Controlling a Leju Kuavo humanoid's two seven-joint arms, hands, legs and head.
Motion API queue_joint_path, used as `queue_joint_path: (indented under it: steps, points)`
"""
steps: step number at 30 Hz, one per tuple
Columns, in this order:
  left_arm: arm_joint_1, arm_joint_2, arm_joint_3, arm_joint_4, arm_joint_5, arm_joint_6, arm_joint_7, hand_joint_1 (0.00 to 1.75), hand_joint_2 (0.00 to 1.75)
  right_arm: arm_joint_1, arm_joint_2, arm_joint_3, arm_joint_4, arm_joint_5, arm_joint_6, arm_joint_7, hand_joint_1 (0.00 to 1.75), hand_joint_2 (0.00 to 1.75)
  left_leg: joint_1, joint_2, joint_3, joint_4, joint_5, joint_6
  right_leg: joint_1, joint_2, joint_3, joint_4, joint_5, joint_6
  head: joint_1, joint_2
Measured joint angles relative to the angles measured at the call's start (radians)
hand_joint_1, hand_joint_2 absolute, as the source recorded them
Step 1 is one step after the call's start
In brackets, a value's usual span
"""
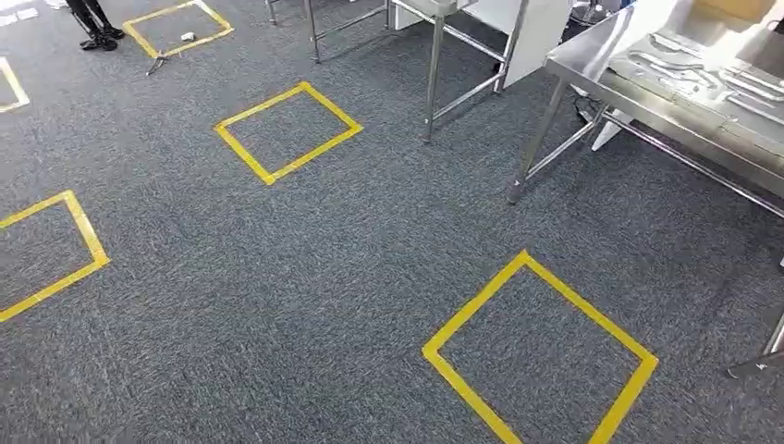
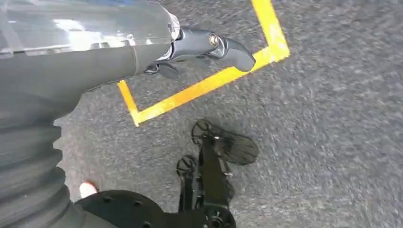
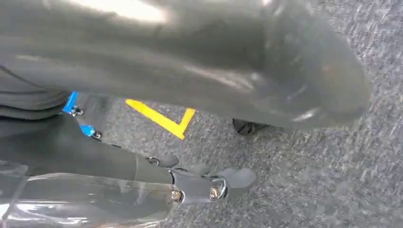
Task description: Take the parts from the cabinet and place them on the table.
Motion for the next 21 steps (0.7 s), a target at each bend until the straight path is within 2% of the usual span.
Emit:
queue_joint_path:
  steps: [1, 2, 3, 4, 5, 6, 7, 8, 9, 10, 11, 12, 13, 14, 15, 16, 17, 18, 19, 20, 21]
  points:
    - [-0.003, -0.001, 0.000, 0.000, 0.000, 0.000, 0.002, 0.00, 1.75, 0.001, -0.001, 0.000, 0.000, 0.005, -0.001, 0.000, 0.00, 0.00, -0.001, -0.010, -0.004, 0.000, 0.002, 0.003, 0.000, 0.021, -0.045, 0.091, -0.052, 0.001, 0.000, 0.000]
    - [-0.005, -0.003, 0.001, 0.000, 0.000, 0.000, 0.004, 0.00, 1.75, 0.005, -0.002, 0.000, 0.000, 0.008, -0.001, 0.000, 0.00, 0.00, -0.003, -0.023, -0.006, 0.001, 0.003, 0.006, 0.000, 0.026, -0.090, 0.181, -0.090, 0.002, 0.000, 0.000]
    - [-0.004, -0.005, 0.002, 0.000, 0.000, -0.001, 0.004, 0.00, 1.75, 0.007, -0.003, 0.000, 0.000, 0.012, -0.001, 0.000, 0.00, 0.00, -0.004, -0.037, -0.009, 0.002, 0.003, 0.006, 0.001, 0.028, -0.126, 0.250, -0.108, 0.002, 0.000, 0.000]
    - [-0.002, -0.005, 0.002, 0.000, 0.000, -0.001, 0.006, 0.00, 1.75, 0.008, -0.005, 0.000, 0.000, 0.013, -0.001, 0.000, 0.00, 0.00, -0.004, -0.050, -0.008, 0.003, 0.003, 0.006, 0.001, 0.028, -0.140, 0.270, -0.099, 0.001, 0.000, 0.000]
    - [0.000, -0.006, 0.003, 0.000, 0.000, -0.001, 0.008, 0.00, 1.75, 0.009, -0.006, 0.000, 0.000, 0.014, -0.001, 0.000, 0.00, 0.00, -0.004, -0.063, -0.008, 0.004, 0.003, 0.006, 0.001, 0.028, -0.130, 0.240, -0.065, -0.001, 0.000, 0.000]
    - [0.000, -0.007, 0.003, 0.000, 0.000, -0.001, 0.010, 0.00, 1.75, 0.009, -0.008, 0.000, 0.000, 0.014, 0.000, 0.000, 0.00, 0.00, -0.004, -0.077, -0.006, 0.006, 0.002, 0.005, 0.001, 0.031, -0.101, 0.171, -0.017, -0.003, 0.000, 0.000]
    - [-0.001, -0.008, 0.003, 0.000, -0.002, -0.002, 0.011, 0.00, 1.75, 0.009, -0.011, 0.000, 0.000, 0.015, 0.002, 0.000, 0.00, 0.00, -0.004, -0.092, -0.005, 0.008, 0.002, 0.003, 0.001, 0.043, -0.059, 0.078, 0.034, -0.008, 0.000, 0.000]
    - [-0.001, -0.009, 0.003, 0.000, -0.004, -0.002, 0.014, 0.00, 1.75, 0.011, -0.014, 0.000, 0.000, 0.016, 0.002, 0.000, 0.00, 0.00, -0.002, -0.105, -0.006, 0.009, 0.001, 0.002, 0.000, 0.090, -0.018, -0.016, 0.076, -0.016, 0.000, 0.000]
    - [-0.004, -0.014, 0.003, 0.000, -0.008, -0.002, 0.018, 0.00, 1.75, 0.012, -0.019, 0.000, 0.000, 0.016, 0.002, 0.001, 0.00, 0.00, -0.008, -0.113, -0.011, 0.016, -0.002, -0.005, -0.002, 0.122, -0.009, -0.047, 0.065, -0.023, 0.000, 0.000]
    - [-0.005, -0.014, 0.003, 0.000, -0.010, -0.002, 0.021, 0.00, 1.75, 0.010, -0.019, 0.000, 0.000, 0.020, 0.003, 0.001, 0.00, 0.00, -0.005, -0.125, -0.016, 0.016, 0.000, -0.012, 0.000, 0.105, -0.009, -0.047, 0.067, -0.022, 0.000, 0.000]
    - [-0.002, -0.014, 0.003, 0.000, -0.010, -0.002, 0.024, 0.00, 1.75, 0.008, -0.020, 0.000, 0.000, 0.024, 0.002, 0.001, 0.00, 0.00, -0.001, -0.135, -0.019, 0.014, 0.002, -0.019, 0.004, 0.098, -0.009, -0.046, 0.066, -0.025, 0.000, 0.000]
    - [0.000, -0.014, 0.003, 0.000, -0.009, -0.002, 0.028, 0.00, 1.75, 0.007, -0.022, 0.000, -0.001, 0.027, 0.003, 0.002, 0.00, 0.00, 0.002, -0.144, -0.020, 0.009, 0.005, -0.025, 0.007, 0.090, -0.008, -0.046, 0.067, -0.029, 0.000, 0.000]
    - [0.003, -0.014, 0.005, 0.000, -0.006, 0.000, 0.029, 0.00, 1.75, 0.004, -0.022, 0.000, -0.001, 0.032, 0.005, 0.005, 0.00, 0.00, -0.003, -0.156, -0.022, 0.008, 0.006, -0.034, 0.002, 0.078, -0.002, -0.059, 0.072, -0.037, 0.000, 0.000]
    - [0.005, -0.014, 0.006, 0.000, -0.001, 0.001, 0.030, 0.00, 1.75, 0.004, -0.022, 0.000, -0.001, 0.035, 0.008, 0.008, 0.00, 0.00, -0.001, -0.113, -0.023, 0.024, -0.004, -0.033, -0.005, 0.058, 0.004, -0.070, 0.078, -0.043, 0.000, 0.000]
    - [0.003, -0.016, 0.007, 0.000, 0.001, 0.003, 0.029, 0.00, 1.75, 0.008, -0.023, 0.000, -0.001, 0.037, 0.008, 0.010, 0.00, 0.00, -0.004, -0.058, -0.047, 0.070, -0.039, -0.038, -0.004, 0.047, 0.007, -0.074, 0.078, -0.053, -0.001, 0.000]
    - [-0.002, -0.016, 0.008, 0.000, 0.005, 0.005, 0.028, 0.00, 1.75, 0.011, -0.024, 0.000, -0.001, 0.039, 0.012, 0.010, 0.00, 0.00, -0.001, -0.037, -0.083, 0.142, -0.080, -0.043, -0.001, 0.031, 0.007, -0.074, 0.078, -0.054, -0.001, 0.000]
    - [-0.004, -0.016, 0.011, 0.000, 0.010, 0.009, 0.026, 0.00, 1.75, 0.013, -0.026, 0.000, -0.001, 0.042, 0.016, 0.010, 0.00, 0.00, 0.002, -0.027, -0.123, 0.224, -0.119, -0.048, 0.000, 0.016, 0.007, -0.074, 0.077, -0.055, 0.000, 0.000]
    - [-0.004, -0.016, 0.014, 0.000, 0.011, 0.010, 0.024, 0.00, 1.75, 0.014, -0.026, 0.000, -0.001, 0.044, 0.020, 0.010, 0.00, 0.00, 0.004, -0.024, -0.158, 0.296, -0.144, -0.053, 0.000, 0.001, 0.006, -0.073, 0.075, -0.055, -0.001, 0.000]
    - [-0.002, -0.016, 0.015, 0.000, 0.011, 0.011, 0.021, 0.00, 1.75, 0.013, -0.027, 0.000, -0.001, 0.044, 0.024, 0.010, 0.00, 0.00, 0.008, -0.021, -0.175, 0.333, -0.147, -0.058, 0.000, -0.011, 0.007, -0.073, 0.074, -0.054, -0.001, 0.000]
    - [0.001, -0.015, 0.016, 0.000, 0.011, 0.014, 0.019, 0.00, 1.75, 0.013, -0.027, 0.000, -0.001, 0.044, 0.028, 0.008, 0.00, 0.00, 0.012, -0.018, -0.163, 0.312, -0.123, -0.061, -0.001, -0.024, 0.008, -0.073, 0.073, -0.051, -0.001, 0.000]
    - [0.003, -0.015, 0.016, 0.000, 0.011, 0.016, 0.016, 0.00, 1.75, 0.012, -0.027, 0.000, -0.001, 0.044, 0.032, 0.005, 0.00, 0.00, 0.014, -0.013, -0.130, 0.251, -0.087, -0.064, -0.003, -0.036, 0.010, -0.072, 0.070, -0.047, -0.001, 0.000]
